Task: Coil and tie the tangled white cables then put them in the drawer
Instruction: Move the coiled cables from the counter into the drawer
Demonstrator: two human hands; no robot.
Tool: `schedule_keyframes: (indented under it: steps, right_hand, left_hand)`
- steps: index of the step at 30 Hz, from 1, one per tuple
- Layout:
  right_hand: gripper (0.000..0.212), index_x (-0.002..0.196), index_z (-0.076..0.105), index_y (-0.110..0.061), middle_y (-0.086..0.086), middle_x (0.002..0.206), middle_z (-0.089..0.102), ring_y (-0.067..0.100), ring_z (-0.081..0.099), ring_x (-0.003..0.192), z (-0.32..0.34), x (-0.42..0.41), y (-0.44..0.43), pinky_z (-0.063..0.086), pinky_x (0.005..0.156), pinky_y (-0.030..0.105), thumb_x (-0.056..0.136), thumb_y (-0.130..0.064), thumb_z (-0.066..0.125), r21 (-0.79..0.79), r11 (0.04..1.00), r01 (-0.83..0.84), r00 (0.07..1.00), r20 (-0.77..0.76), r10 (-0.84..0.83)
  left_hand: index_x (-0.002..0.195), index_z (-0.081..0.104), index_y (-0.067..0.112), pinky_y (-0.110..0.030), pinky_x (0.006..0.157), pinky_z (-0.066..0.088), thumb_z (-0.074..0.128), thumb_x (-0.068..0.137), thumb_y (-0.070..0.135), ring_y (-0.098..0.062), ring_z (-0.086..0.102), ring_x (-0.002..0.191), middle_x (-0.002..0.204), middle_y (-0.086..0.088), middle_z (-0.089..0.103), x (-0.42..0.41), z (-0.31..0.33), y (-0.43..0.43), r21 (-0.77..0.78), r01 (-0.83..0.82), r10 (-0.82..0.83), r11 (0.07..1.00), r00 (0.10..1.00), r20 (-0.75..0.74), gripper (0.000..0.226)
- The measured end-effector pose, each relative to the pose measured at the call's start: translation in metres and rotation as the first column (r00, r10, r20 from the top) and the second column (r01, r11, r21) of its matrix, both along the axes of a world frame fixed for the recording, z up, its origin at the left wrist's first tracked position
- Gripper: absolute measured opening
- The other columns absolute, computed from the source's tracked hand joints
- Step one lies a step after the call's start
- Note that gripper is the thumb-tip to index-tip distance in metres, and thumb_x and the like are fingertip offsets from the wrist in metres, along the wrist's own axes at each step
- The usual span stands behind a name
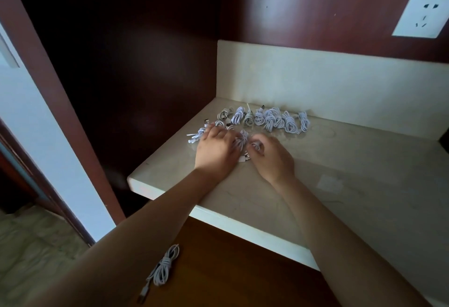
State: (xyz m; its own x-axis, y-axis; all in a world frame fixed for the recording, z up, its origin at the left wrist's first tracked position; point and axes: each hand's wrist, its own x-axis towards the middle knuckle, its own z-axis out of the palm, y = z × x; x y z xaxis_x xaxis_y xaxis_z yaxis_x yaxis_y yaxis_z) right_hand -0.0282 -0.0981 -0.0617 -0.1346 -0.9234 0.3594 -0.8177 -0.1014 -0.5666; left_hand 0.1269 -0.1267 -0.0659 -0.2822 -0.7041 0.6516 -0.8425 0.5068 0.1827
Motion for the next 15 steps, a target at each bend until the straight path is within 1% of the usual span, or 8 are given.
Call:
schedule_keyframes:
  steps: [3, 5, 6, 8, 10, 12, 15]
  right_hand:
    - [0.019, 0.102, 0.064, -0.026, -0.007, 0.089, 0.063, 0.018, 0.06, 0.086, 0.004, 0.0, 0.01, 0.042, 0.071, 0.027, 0.085, -0.033, 0.066, 0.005, 0.999, 0.035, 0.988, 0.148, -0.035]
    - [0.016, 0.095, 0.064, -0.026, -0.01, 0.079, 0.061, 0.016, 0.061, 0.078, 0.005, 0.0, 0.019, 0.044, 0.07, 0.028, 0.081, -0.029, 0.07, -0.02, 0.998, 0.065, 0.968, 0.246, -0.058]
    - [0.016, 0.092, 0.063, -0.026, -0.011, 0.076, 0.061, 0.014, 0.062, 0.075, 0.004, 0.0, 0.024, 0.046, 0.071, 0.028, 0.079, -0.026, 0.072, -0.031, 0.997, 0.073, 0.948, 0.312, -0.06]
    - [0.017, 0.087, 0.063, -0.025, -0.011, 0.075, 0.064, 0.009, 0.063, 0.072, 0.005, 0.001, 0.037, 0.049, 0.072, 0.028, 0.077, -0.017, 0.074, -0.042, 0.997, 0.063, 0.887, 0.461, -0.036]
    - [0.021, 0.082, 0.062, -0.027, -0.008, 0.077, 0.067, 0.009, 0.065, 0.073, 0.005, 0.005, 0.055, 0.052, 0.072, 0.03, 0.075, -0.012, 0.075, -0.064, 0.998, 0.026, 0.817, 0.576, 0.015]
    - [0.023, 0.08, 0.061, -0.027, -0.005, 0.079, 0.069, 0.013, 0.067, 0.073, 0.004, 0.012, 0.078, 0.055, 0.066, 0.035, 0.076, -0.008, 0.074, -0.064, 0.998, -0.004, 0.767, 0.64, 0.044]
    - [0.021, 0.082, 0.059, -0.02, -0.004, 0.079, 0.068, 0.007, 0.065, 0.064, 0.007, 0.029, 0.116, 0.054, 0.051, 0.03, 0.079, -0.006, 0.074, -0.018, 0.998, -0.054, 0.718, 0.695, 0.051]
  left_hand:
    - [0.086, 0.072, 0.023, -0.03, 0.077, 0.042, 0.06, 0.082, 0.032, -0.025, 0.063, 0.086, 0.085, 0.001, 0.071, 0.002, 0.002, 0.006, -0.012, 0.077, -0.077, 0.997, 0.996, -0.051, 0.015]
    - [0.087, 0.073, 0.025, -0.026, 0.066, 0.045, 0.063, 0.084, 0.029, -0.02, 0.066, 0.082, 0.088, 0.005, 0.069, 0.004, 0.004, 0.015, -0.008, 0.143, -0.143, 0.99, 0.985, -0.099, 0.011]
    - [0.088, 0.073, 0.026, -0.025, 0.063, 0.046, 0.064, 0.085, 0.03, -0.017, 0.066, 0.081, 0.089, 0.006, 0.069, 0.006, 0.004, 0.021, 0.002, 0.167, -0.165, 0.986, 0.978, -0.13, 0.01]
    - [0.091, 0.073, 0.029, -0.026, 0.063, 0.051, 0.065, 0.088, 0.031, -0.011, 0.065, 0.08, 0.091, 0.009, 0.068, 0.011, 0.004, 0.037, 0.031, 0.217, -0.206, 0.976, 0.954, -0.22, 0.009]
    - [0.092, 0.074, 0.03, -0.029, 0.066, 0.053, 0.067, 0.089, 0.031, -0.006, 0.063, 0.079, 0.091, 0.012, 0.068, 0.022, 0.005, 0.056, 0.042, 0.268, -0.242, 0.962, 0.917, -0.318, 0.008]
    - [0.092, 0.074, 0.028, -0.031, 0.066, 0.054, 0.069, 0.089, 0.029, -0.002, 0.062, 0.079, 0.091, 0.014, 0.067, 0.036, 0.006, 0.08, 0.036, 0.316, -0.28, 0.948, 0.883, -0.376, 0.006]
    - [0.093, 0.074, 0.026, -0.031, 0.068, 0.054, 0.072, 0.088, 0.025, -0.005, 0.063, 0.082, 0.092, 0.013, 0.065, 0.062, 0.009, 0.119, 0.031, 0.39, -0.35, 0.92, 0.858, -0.376, 0.005]
